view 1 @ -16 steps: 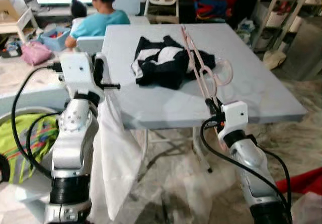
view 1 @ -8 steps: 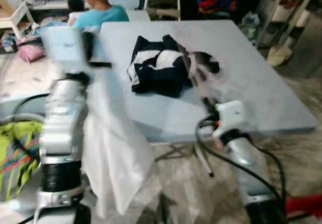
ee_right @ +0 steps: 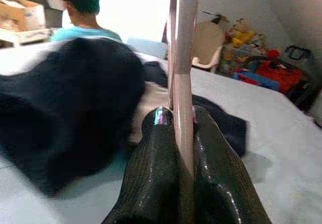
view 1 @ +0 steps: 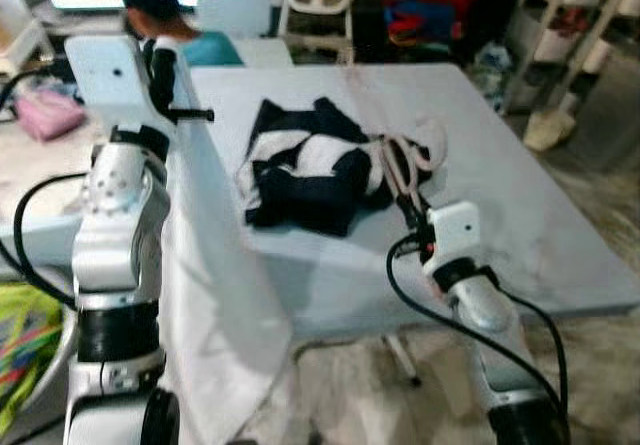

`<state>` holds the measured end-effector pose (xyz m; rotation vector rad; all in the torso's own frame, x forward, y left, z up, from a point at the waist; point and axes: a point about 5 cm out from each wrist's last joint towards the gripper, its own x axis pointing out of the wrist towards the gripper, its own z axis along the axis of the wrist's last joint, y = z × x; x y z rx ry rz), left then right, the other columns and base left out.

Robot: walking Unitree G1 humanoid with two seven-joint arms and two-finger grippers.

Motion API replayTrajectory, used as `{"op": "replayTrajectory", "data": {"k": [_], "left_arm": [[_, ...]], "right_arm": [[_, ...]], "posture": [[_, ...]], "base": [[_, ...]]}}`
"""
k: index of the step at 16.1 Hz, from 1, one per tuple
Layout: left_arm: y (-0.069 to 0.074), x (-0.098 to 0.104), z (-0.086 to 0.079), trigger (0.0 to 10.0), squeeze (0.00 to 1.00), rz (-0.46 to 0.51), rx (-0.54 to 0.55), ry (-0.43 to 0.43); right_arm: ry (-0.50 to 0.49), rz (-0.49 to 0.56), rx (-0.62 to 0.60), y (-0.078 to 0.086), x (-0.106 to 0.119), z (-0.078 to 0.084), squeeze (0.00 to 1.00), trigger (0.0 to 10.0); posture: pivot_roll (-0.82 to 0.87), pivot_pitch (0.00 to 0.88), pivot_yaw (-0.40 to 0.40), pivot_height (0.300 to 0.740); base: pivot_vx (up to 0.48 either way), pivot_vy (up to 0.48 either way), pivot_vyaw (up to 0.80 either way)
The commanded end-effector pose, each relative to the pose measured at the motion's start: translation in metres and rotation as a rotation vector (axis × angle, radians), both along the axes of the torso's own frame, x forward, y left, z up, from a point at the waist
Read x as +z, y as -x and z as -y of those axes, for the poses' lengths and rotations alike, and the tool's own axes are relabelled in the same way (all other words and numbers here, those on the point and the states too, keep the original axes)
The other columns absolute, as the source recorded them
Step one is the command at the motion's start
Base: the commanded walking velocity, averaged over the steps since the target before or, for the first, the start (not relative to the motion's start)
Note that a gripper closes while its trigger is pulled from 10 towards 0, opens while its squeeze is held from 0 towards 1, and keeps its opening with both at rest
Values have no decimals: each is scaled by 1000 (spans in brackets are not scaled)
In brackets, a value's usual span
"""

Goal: Hang hanger

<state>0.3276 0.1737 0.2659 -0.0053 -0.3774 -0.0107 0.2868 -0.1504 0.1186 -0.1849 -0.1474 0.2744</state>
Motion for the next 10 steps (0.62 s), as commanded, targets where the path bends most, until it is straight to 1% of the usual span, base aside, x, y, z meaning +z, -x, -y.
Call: {"op": "replayTrajectory", "data": {"k": [1, 2, 3, 5, 7, 8, 9, 10], "left_arm": [[-3, 14, 6, 10000, 0, 43, -15, -4], [-10, 17, 3, 10000, 0, 40, -11, -22], [-17, 16, 3, 10000, 0, 17, -14, -45], [-38, 9, 5, 10000, 0, -58, -30, -122], [-53, 11, 6, 10000, 0, -85, -58, -165], [-63, 20, 8, 10000, 0, -68, -77, -195], [-71, 32, 11, 10000, 0, -48, -79, -220], [-75, 41, 13, 10000, 0, -31, -85, -228]], "right_arm": [[9, -17, -32, 1, -3, 10, 0, 10000], [10, -20, -33, 2, -4, 11, 0, 10000], [11, -21, -34, 2, -4, 11, 0, 10000], [16, -23, -38, 2, -4, 13, 0, 10000], [23, -22, -51, 5, -3, 17, 0, 10000], [30, -26, -69, 9, -4, 21, 0, 10000], [36, -30, -82, 13, -6, 25, 0, 10000], [40, -33, -91, 17, -6, 28, 0, 10000]], "posture": [[37, 0, -22, 740], [37, 0, -22, 740], [37, 0, -24, 740], [29, 0, -23, 740], [12, 7, -17, 740], [3, 16, -12, 740], [-3, 19, -9, 740], [-11, 23, -3, 740]], "base": [[0, 0, 0], [0, 0, 0], [0, 0, 0], [0, 0, 0], [0, 0, 0], [0, 0, 0], [0, 0, 0], [0, 0, 0]]}}
